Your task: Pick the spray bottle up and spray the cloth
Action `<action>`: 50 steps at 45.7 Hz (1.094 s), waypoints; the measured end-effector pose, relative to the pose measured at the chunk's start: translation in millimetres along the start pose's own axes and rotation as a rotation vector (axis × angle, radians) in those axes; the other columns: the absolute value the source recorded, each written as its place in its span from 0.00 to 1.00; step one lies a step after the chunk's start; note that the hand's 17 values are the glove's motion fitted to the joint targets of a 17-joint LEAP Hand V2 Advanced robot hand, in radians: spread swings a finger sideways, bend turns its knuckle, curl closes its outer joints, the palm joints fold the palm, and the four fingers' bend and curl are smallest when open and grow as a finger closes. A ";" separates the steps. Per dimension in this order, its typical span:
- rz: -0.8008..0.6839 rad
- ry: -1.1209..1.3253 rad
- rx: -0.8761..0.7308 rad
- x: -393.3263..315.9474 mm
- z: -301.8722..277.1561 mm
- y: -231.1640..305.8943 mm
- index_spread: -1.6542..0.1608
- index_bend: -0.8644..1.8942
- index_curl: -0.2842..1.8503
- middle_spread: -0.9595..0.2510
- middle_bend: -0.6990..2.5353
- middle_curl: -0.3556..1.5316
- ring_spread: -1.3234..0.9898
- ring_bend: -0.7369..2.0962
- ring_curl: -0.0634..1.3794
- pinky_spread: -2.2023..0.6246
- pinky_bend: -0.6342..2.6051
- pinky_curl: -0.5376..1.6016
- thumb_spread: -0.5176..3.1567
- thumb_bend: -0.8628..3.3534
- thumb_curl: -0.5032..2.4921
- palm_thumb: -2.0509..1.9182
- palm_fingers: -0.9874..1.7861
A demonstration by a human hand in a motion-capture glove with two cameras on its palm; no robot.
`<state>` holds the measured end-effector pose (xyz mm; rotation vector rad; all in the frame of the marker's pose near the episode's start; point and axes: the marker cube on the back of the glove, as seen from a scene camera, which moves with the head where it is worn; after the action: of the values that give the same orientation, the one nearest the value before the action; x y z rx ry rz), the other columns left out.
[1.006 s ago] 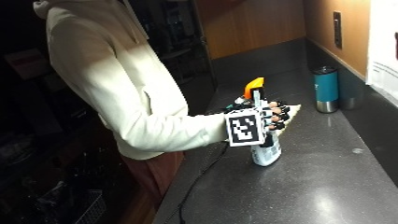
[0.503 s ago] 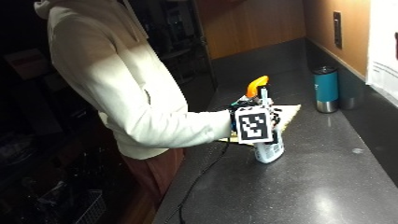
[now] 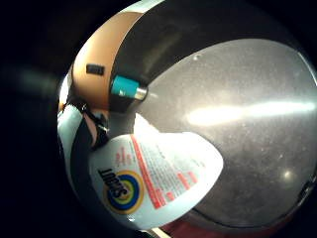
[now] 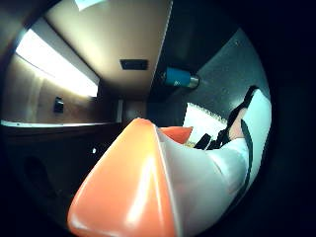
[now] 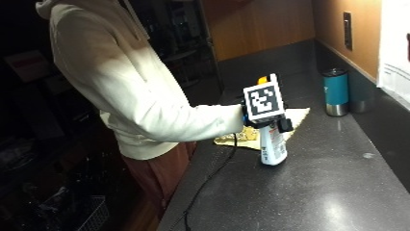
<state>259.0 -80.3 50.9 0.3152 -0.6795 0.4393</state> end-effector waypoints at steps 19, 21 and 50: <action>-0.008 0.547 -0.412 -92.4 22.6 -2.8 0.82 0.49 0.38 0.70 0.41 0.45 0.50 0.48 0.35 0.71 0.28 0.41 0.20 0.20 0.40 0.75 0.86; 0.011 0.619 -0.441 -99.6 27.6 -1.6 0.82 0.49 0.38 0.70 0.41 0.45 0.50 0.48 0.35 0.71 0.28 0.41 0.20 0.20 0.41 0.75 0.86; 0.121 1.328 -0.592 -159.8 114.5 28.5 0.82 0.49 0.38 0.69 0.41 0.45 0.49 0.48 0.35 0.71 0.28 0.42 0.19 0.20 0.42 0.75 0.86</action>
<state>73.5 -149.1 33.4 -0.5759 0.4930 0.4388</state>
